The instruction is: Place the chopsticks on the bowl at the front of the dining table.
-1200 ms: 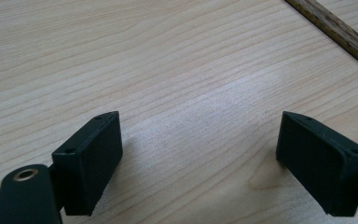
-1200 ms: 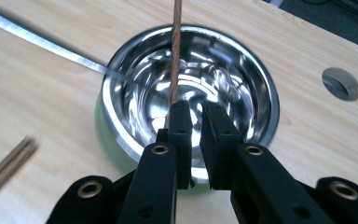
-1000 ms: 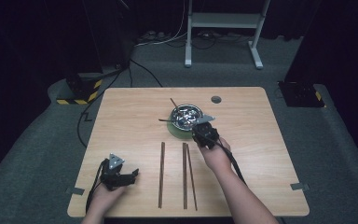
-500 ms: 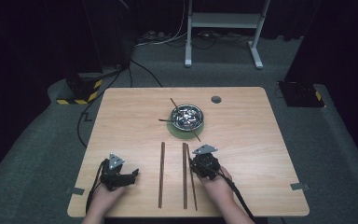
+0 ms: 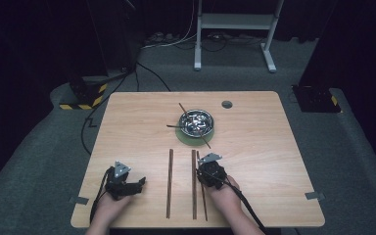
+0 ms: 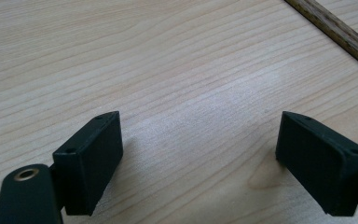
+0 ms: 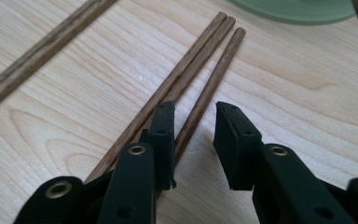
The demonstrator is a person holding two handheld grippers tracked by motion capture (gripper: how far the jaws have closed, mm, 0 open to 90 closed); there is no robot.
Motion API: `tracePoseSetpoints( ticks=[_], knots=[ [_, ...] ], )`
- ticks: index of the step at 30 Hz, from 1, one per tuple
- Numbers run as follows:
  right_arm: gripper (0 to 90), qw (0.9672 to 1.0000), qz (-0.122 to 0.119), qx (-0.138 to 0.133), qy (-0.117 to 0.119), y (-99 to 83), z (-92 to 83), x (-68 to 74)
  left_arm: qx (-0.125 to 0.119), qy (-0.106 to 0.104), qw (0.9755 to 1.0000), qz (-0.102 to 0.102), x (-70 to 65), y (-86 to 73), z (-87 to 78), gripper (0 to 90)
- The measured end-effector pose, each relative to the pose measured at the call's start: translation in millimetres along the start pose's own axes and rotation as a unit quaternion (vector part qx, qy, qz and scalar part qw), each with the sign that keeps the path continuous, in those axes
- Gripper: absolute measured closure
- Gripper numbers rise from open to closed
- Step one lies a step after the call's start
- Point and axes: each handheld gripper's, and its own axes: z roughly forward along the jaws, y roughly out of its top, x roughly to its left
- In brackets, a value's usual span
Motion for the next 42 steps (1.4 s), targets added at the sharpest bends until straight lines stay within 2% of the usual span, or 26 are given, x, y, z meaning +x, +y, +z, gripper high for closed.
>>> tracePoseSetpoints(
  ticks=[3, 6, 8, 16, 21, 24, 26, 27, 30, 33, 42],
  knots=[
    [77.4, 1.0, -0.005, 0.002, 0.0, 0.2, 1.2, -2.9, 0.0, 0.0, 1.0, 0.0, -0.1, -0.1, 0.0, 14.9],
    [81.2, 0.9999, -0.005, 0.003, -0.016, 0.1, 1.5, -8.2, 0.0, 0.0, 1.0, 0.0, -0.2, -0.3, -0.3, 15.1],
    [82.6, 0.9998, 0.002, 0.005, -0.019, -1.1, 0.6, -15.5, -0.001, 0.0, 1.0, 0.0, -0.2, -0.3, -0.3, 15.0],
    [83.2, 0.9974, 0.047, 0.004, -0.053, -11.8, -5.7, -59.6, 0.0, 0.0, 1.0, 0.0, -0.2, -0.3, -0.3, 15.0],
    [83.2, 0.9957, 0.064, -0.002, -0.066, -14.8, -6.1, -75.7, 0.0, -0.001, 1.0, 0.002, -0.1, 0.0, 0.0, 15.0],
    [82.0, 0.9951, 0.073, -0.001, -0.067, -12.8, -4.3, -80.2, -0.001, 0.0, 1.0, 0.0, -0.5, -0.5, -0.3, 15.1],
    [77.7, 0.995, 0.073, 0.0, -0.069, -10.6, -3.7, -82.6, -0.001, 0.0, 1.0, 0.003, -0.2, -0.7, -0.7, 15.1],
    [76.0, 0.9943, 0.081, -0.006, -0.07, -10.1, -5.9, -82.4, -0.001, 0.0, 1.0, 0.003, -0.2, -0.6, -0.7, 15.2],
    [72.1, 0.9942, 0.078, -0.016, -0.072, -12.4, -13.0, -82.4, -0.001, 0.0, 1.0, 0.003, -0.2, -0.6, -0.6, 15.1],
    [69.5, 0.9947, 0.076, -0.013, -0.069, -16.2, -19.6, -80.1, -0.001, 0.0, 1.0, 0.0, -0.6, -0.7, -0.5, 15.1],
    [70.1, 0.9955, 0.078, -0.008, -0.053, -25.9, -27.3, -77.6, 0.0, -0.001, 1.0, 0.001, -0.9, -0.5, -0.5, 14.9]
  ],
)
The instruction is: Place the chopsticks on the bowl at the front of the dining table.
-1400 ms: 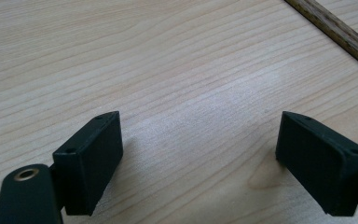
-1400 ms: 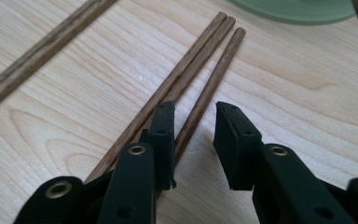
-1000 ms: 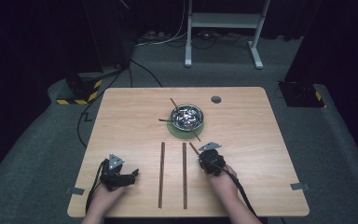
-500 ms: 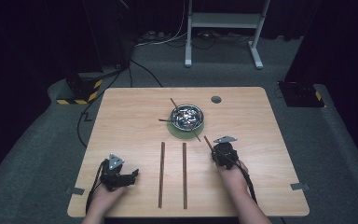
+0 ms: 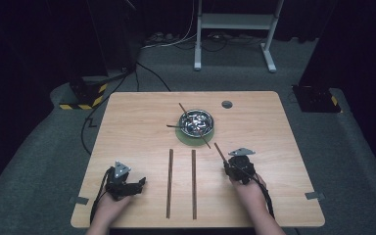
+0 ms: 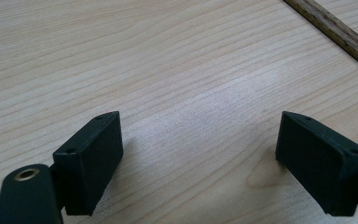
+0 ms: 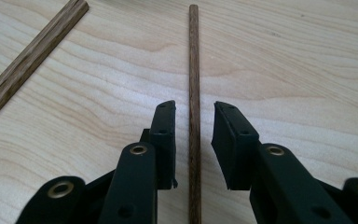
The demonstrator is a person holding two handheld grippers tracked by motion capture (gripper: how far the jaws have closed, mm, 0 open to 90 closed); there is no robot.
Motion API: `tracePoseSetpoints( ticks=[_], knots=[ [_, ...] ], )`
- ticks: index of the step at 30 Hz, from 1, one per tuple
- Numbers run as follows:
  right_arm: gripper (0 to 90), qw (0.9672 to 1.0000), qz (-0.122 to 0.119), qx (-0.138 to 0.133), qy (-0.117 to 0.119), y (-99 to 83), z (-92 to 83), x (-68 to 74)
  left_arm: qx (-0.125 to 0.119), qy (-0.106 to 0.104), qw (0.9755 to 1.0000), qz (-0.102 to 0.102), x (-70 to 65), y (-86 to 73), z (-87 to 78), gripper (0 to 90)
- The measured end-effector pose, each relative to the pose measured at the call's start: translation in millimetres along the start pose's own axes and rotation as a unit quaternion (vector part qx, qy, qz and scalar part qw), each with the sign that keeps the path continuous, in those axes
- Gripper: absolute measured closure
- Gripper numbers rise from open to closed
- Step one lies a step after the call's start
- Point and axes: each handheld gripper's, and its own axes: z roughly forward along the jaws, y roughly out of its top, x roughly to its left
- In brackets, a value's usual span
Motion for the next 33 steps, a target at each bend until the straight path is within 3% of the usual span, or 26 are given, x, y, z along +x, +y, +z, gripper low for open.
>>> tracePoseSetpoints(
  ticks=[21, 33],
  knots=[
    [70.8, 0.9998, -0.007, 0.017, -0.001, -11.0, -0.4, -2.7, 0.0, -0.003, 1.0, 0.0, 0.0, 0.5, 0.7, 14.6],
    [83.7, 0.9998, -0.011, 0.018, 0.002, -6.3, 3.4, -3.4, 0.001, -0.002, 1.0, 0.001, -0.1, 0.7, 0.7, 14.5]
  ],
)
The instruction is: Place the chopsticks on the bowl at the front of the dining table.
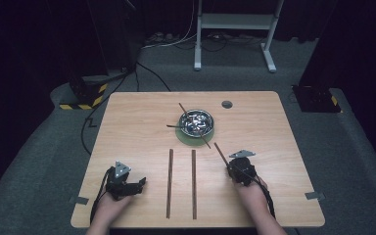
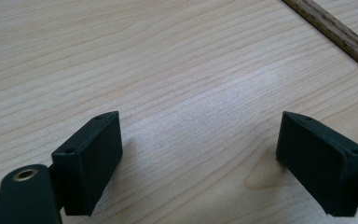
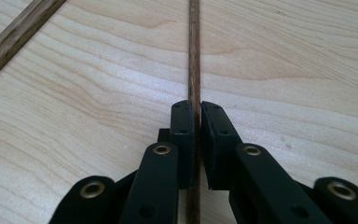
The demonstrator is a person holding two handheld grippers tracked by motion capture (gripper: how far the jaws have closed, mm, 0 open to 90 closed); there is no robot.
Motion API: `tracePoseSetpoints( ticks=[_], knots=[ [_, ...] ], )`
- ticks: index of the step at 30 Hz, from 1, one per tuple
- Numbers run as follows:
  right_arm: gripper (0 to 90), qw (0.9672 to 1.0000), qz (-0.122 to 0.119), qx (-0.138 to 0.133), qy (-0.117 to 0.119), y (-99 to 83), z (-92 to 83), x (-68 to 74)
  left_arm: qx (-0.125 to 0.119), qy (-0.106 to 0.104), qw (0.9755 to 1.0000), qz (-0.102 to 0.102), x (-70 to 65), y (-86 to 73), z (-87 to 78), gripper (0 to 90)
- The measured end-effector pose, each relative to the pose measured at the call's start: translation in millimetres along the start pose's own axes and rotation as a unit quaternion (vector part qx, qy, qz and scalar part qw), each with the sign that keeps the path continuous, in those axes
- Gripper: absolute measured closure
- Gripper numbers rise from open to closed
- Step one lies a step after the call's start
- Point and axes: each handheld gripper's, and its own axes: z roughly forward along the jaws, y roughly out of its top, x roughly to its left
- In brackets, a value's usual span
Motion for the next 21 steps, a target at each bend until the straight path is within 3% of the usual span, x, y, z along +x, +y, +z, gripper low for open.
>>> tracePoseSetpoints(
  ticks=[11, 21],
  knots=[
    [84.1, 0.9996, -0.011, -0.022, -0.009, 24.4, -15.9, -2.8, 0.0, 0.0, 1.0, 0.0, 0.0, 0.0, 0.0, 14.6],
    [84.1, 0.9986, -0.007, -0.05, -0.012, 48.4, -26.8, -7.9, 0.0, 0.0, 1.0, 0.0, 0.0, 0.0, 0.0, 14.6]
  ],
)
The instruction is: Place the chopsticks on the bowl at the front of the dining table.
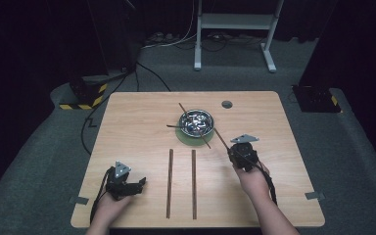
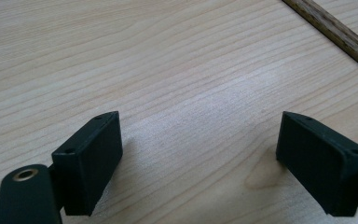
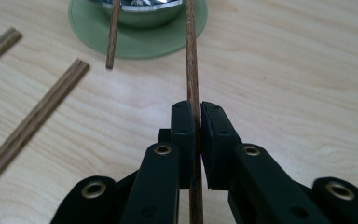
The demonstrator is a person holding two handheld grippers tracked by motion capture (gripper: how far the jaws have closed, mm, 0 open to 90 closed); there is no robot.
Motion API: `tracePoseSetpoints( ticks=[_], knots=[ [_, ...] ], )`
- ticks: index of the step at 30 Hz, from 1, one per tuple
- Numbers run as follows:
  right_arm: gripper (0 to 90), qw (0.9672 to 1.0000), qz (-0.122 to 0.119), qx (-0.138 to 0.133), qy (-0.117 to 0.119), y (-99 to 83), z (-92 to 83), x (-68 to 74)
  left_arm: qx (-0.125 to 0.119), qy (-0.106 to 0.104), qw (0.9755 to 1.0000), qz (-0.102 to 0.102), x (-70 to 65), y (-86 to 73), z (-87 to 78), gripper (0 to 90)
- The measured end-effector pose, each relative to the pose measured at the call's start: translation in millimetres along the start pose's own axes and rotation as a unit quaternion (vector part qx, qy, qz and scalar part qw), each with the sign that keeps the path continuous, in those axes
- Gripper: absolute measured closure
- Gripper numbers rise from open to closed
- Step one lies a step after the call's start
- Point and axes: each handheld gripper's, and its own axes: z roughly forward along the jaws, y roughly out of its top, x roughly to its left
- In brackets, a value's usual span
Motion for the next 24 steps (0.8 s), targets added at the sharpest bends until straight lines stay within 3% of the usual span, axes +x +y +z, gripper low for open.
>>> tracePoseSetpoints(
  ticks=[10, 24],
  knots=[
    [84.1, 0.9996, 0.007, -0.029, 0.004, 34.6, 6.9, -4.0, 0.0, 0.0, 1.0, 0.0, 0.0, 0.0, 0.0, 14.5],
    [84.1, 0.9998, -0.004, -0.02, 0.005, 67.6, 44.1, 12.0, -0.002, 0.0, 1.0, 0.0, 0.0, 0.0, 0.3, 14.5]
  ],
)
